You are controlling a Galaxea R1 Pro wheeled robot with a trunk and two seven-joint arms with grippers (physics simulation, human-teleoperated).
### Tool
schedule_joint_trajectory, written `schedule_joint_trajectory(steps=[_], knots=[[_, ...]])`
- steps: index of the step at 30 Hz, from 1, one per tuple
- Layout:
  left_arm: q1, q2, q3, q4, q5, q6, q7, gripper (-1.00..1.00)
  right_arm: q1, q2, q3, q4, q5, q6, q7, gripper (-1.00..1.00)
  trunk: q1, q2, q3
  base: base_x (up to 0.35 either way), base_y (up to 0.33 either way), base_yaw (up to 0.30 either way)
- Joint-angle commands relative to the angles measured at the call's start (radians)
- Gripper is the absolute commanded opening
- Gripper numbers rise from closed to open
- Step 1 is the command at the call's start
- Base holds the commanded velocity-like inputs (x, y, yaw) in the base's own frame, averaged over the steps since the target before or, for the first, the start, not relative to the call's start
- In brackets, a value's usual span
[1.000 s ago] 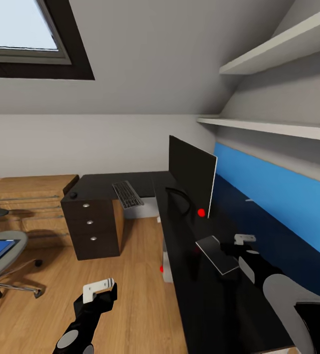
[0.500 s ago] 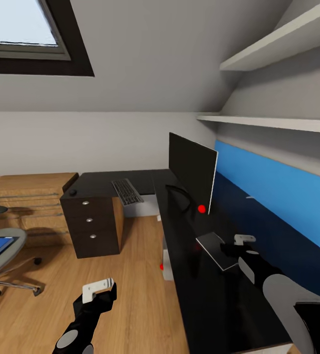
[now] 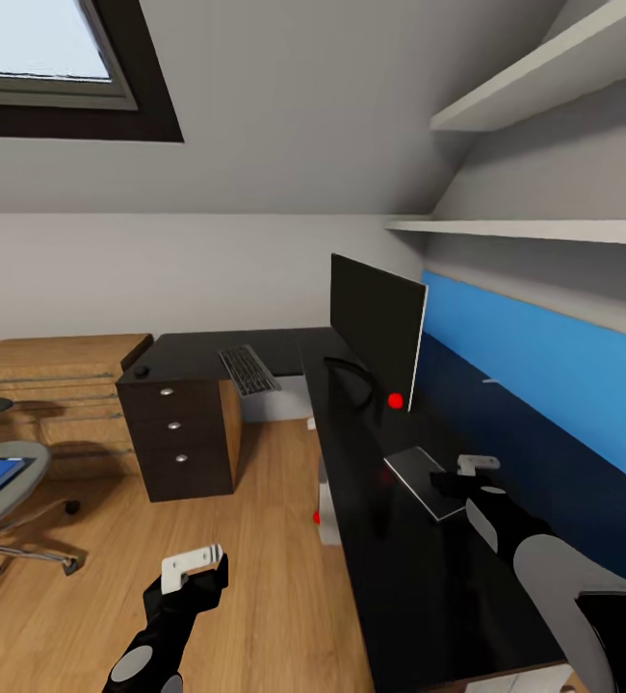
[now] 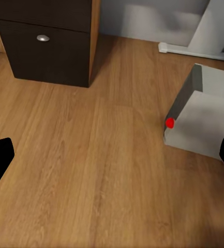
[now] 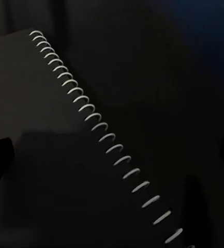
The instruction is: In the bedroom, organize the workspace by keeping the computer under the desk, ensuring the monitor is on the desk, placing the keyboard on the desk next to the monitor, placing the mouse on the desk next to the keyboard, moving the folder from the swivel chair onto the desk next to the mouse, stacking the notebook on top of the folder with the pen on top of the notebook, and positioning the swivel chair next to the desk.
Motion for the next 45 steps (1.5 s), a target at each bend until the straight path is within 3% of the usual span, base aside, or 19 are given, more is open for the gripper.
schedule_joint_trajectory(steps=[1, 4, 23, 45], knots=[[0.0, 0.0, -0.001, -0.002, 0.01, 0.003, 0.008, 1.0, 0.001, -0.001, 0.007, 0.024, -0.011, 0.008, -0.002, 1.0, 0.004, -0.007, -0.004, 0.0, 0.0, 0.0], [0.0, 0.0, -0.002, -0.002, 0.01, 0.003, 0.009, 1.0, 0.001, -0.001, 0.007, 0.024, -0.011, 0.013, -0.002, 1.0, 0.016, -0.028, -0.014, 0.0, 0.0, 0.0], [0.0, 0.005, 0.014, 0.004, 0.007, 0.004, 0.008, 1.0, 0.001, 0.001, 0.007, 0.024, -0.011, 0.037, -0.005, 1.0, 0.016, -0.028, -0.014, -0.004, 0.0, 0.0], [0.0, 0.005, 0.017, 0.006, 0.007, 0.004, 0.008, 1.0, 0.001, -0.001, 0.007, 0.024, -0.01, 0.036, -0.005, 1.0, 0.016, -0.028, -0.014, -0.111, 0.0, 0.0]])
